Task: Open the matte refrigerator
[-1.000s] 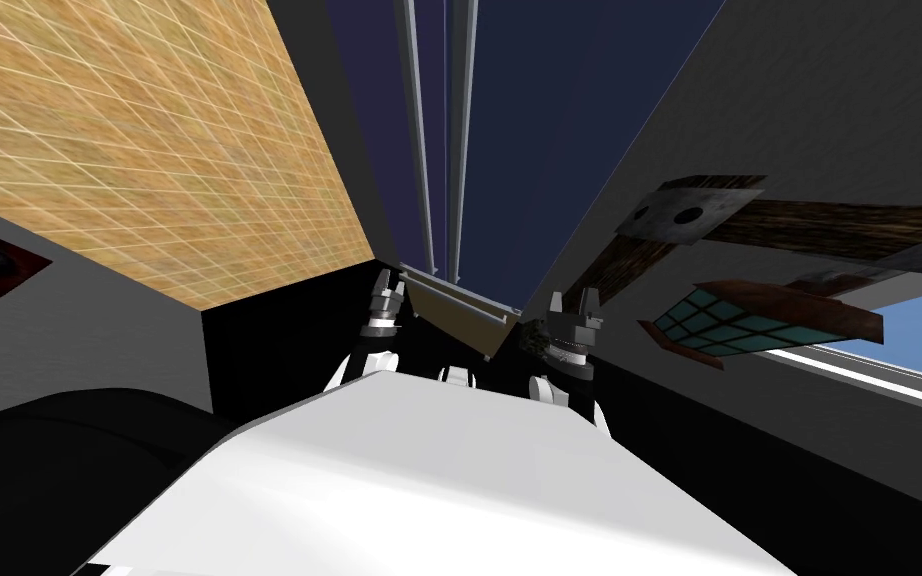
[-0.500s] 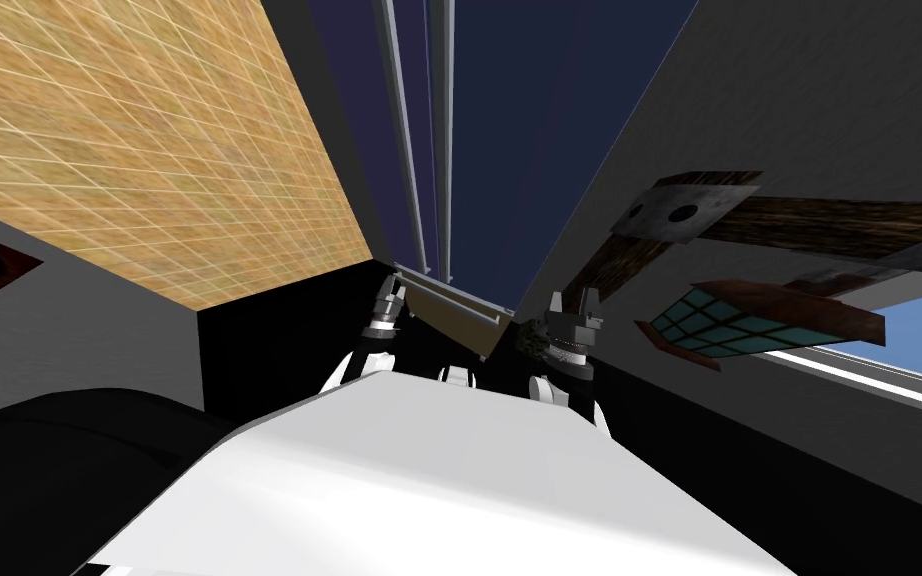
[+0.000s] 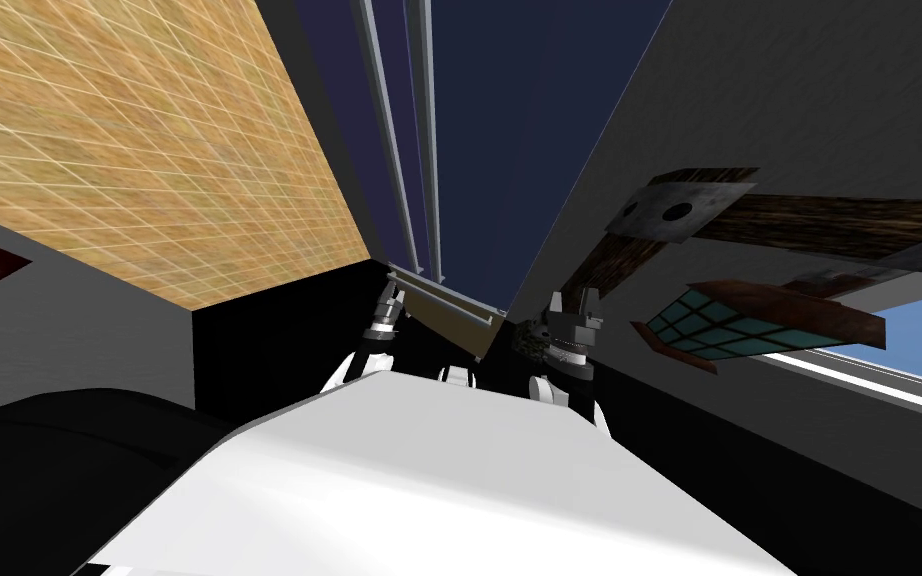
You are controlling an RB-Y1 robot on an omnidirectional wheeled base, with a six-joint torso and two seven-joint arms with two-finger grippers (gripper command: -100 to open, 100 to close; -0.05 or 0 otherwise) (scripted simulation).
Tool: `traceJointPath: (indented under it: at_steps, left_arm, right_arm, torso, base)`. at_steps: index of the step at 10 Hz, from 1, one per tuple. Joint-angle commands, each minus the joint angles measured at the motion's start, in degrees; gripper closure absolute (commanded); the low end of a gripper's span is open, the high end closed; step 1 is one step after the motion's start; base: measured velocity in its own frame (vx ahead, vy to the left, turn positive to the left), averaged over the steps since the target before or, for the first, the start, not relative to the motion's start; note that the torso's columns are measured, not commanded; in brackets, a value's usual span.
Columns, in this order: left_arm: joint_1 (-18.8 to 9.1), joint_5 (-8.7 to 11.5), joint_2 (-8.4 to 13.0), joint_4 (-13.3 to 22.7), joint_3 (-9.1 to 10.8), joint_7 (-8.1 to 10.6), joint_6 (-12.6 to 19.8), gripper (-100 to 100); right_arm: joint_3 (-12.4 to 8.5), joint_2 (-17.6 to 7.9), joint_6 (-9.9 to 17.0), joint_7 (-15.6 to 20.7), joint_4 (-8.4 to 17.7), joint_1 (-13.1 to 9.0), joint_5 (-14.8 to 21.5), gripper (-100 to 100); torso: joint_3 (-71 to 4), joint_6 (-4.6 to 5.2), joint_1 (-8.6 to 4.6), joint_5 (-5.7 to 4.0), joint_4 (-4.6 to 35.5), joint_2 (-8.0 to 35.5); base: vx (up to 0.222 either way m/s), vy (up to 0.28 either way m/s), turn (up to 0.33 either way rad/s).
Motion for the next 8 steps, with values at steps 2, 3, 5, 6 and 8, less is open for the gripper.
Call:
traceJointPath:
  at_steps: [2, 3, 5, 6, 8]
  left_arm:
    - [-1.32, 0.12, 0.67, 5.27, 0.92, 0.0, -2.44, -100]
    - [-1.94, 0.19, 0.92, 7.11, 1.37, 0.01, -3.57, -100]
    - [-2.59, 0.25, 1.12, 9.71, 1.83, 0.01, -4.73, -100]
    - [-3.26, 0.32, 1.27, 11.74, 2.31, 0.01, -5.92, -100]
    - [-3.96, 0.39, 1.39, 14.67, 2.8, 0.02, -7.13, -100]
  right_arm:
    - [0.0, 0.0, 0.0, 0.0, 0.0, 0.0, 0.0, 0]
    - [0.0, 0.0, 0.0, 0.0, 0.0, 0.0, 0.0, 0]
    - [0.0, 0.0, 0.0, 0.0, 0.0, 0.0, 0.0, 0]
    - [0.0, 0.0, 0.0, 0.0, 0.0, 0.0, 0.0, 0]
    - [0.0, 0.0, 0.0, 0.0, 0.0, 0.0, 0.0, 0]
  torso:
    - [-0.07, 0.0, -0.09, 0.0, -0.03, -0.11]
    - [-0.03, 0.0, -0.01, 0.0, -0.02, -0.04]
    - [-0.01, 0.0, 0.07, 0.03, 0.0, -0.01]
    - [-0.02, 0.01, -0.03, 0.01, -0.01, -0.05]
    - [-0.03, 0.0, -0.01, -0.01, -0.02, -0.05]
  base:
    - [0.039, -0.112, 0.005]
    - [0.024, -0.096, 0.003]
    - [0.03, -0.092, 0.002]
    - [0.037, -0.157, 0.005]
    - [0.034, -0.112, 0.005]
